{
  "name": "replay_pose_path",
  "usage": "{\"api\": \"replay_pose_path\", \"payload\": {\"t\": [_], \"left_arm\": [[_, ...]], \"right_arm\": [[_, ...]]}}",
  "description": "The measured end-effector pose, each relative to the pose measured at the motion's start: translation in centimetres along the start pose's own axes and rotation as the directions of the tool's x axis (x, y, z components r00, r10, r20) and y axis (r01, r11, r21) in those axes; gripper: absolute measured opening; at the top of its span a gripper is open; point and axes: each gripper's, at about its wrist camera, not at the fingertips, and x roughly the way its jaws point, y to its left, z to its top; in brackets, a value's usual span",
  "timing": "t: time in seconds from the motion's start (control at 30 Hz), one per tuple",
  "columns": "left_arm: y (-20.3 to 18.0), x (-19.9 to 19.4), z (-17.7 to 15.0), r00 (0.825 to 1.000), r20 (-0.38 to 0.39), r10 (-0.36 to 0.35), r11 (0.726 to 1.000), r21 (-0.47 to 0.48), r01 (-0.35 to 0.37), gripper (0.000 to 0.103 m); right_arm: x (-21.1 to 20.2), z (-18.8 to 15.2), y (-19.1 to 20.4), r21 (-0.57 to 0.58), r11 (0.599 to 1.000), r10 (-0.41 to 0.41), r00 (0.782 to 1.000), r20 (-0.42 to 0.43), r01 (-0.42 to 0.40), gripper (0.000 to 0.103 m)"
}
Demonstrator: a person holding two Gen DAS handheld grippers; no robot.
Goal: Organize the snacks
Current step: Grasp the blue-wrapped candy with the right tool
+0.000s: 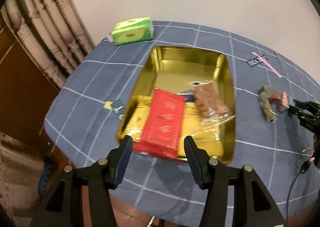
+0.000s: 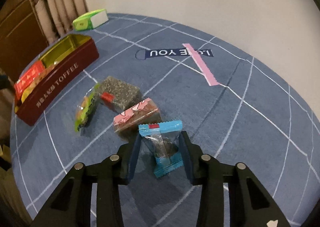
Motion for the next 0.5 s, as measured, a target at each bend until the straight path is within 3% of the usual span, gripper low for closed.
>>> {"api": "replay_pose_path", "payload": {"t": [0.27,0.5], "left_arm": [[-4.7,0.6,0.1,0.997,-0.015,-0.07,0.995,0.071,0.071,0.054],[-9.2,1.2,0.2,0.992,-0.02,-0.122,0.984,0.125,0.124,0.054]], "right_arm": [[-1.2,-1.9,0.4,0.119,0.99,-0.085,0.994,0.062,0.078,0.028],[-2.0,-3.5,0.6,0.25,0.95,-0.218,0.972,0.09,0.19,0.027]]}}
